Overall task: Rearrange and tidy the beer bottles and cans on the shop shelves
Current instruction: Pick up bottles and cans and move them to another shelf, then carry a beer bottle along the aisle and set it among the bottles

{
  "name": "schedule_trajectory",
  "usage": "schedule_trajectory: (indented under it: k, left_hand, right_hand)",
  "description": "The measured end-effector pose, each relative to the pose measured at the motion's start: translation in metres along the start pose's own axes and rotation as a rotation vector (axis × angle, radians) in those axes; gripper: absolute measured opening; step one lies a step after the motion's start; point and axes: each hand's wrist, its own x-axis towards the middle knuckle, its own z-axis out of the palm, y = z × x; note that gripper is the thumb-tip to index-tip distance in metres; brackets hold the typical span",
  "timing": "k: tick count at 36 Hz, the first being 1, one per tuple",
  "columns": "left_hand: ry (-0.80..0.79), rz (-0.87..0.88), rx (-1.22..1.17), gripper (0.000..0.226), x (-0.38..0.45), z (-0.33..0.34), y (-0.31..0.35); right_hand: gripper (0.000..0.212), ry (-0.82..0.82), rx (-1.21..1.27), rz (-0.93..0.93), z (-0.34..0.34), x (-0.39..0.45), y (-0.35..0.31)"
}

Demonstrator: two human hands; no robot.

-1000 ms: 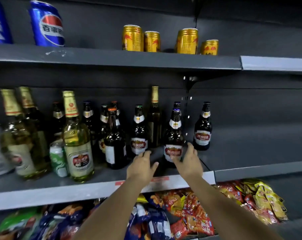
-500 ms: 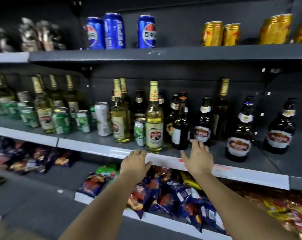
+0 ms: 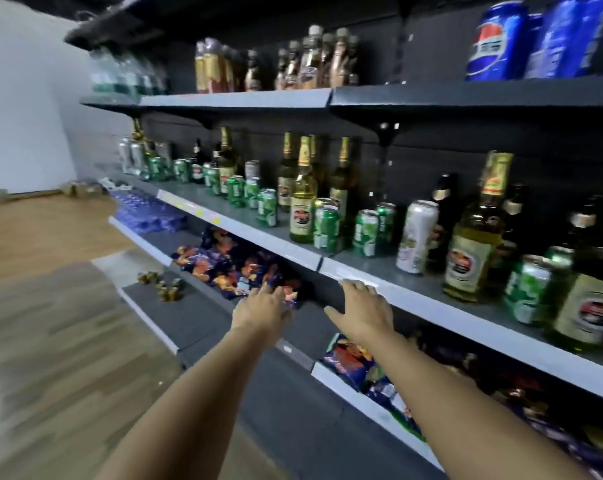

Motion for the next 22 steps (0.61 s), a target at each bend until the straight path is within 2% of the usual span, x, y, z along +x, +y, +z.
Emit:
schedule_trajectory:
  k: [9,16,22]
  left_hand:
    - [0.004,-0.135,0.034,0.045,0.026,-0.003,-0.135]
    - [0.004,-0.170,0.076,0.046,0.082,0.004,-0.208]
    - [0.033,-0.212,0.084,0.042,0.155,0.001,-0.264]
  right_hand:
    - [0.059,-0.074,0.012,-0.181,0.059,0.074,-0.131]
    - [0.052,-0.086,0.020,-0.244,0.097,0.156,-0.189]
    - [0.054,-0.061,0.047,-0.276,0.115,0.247,-0.227]
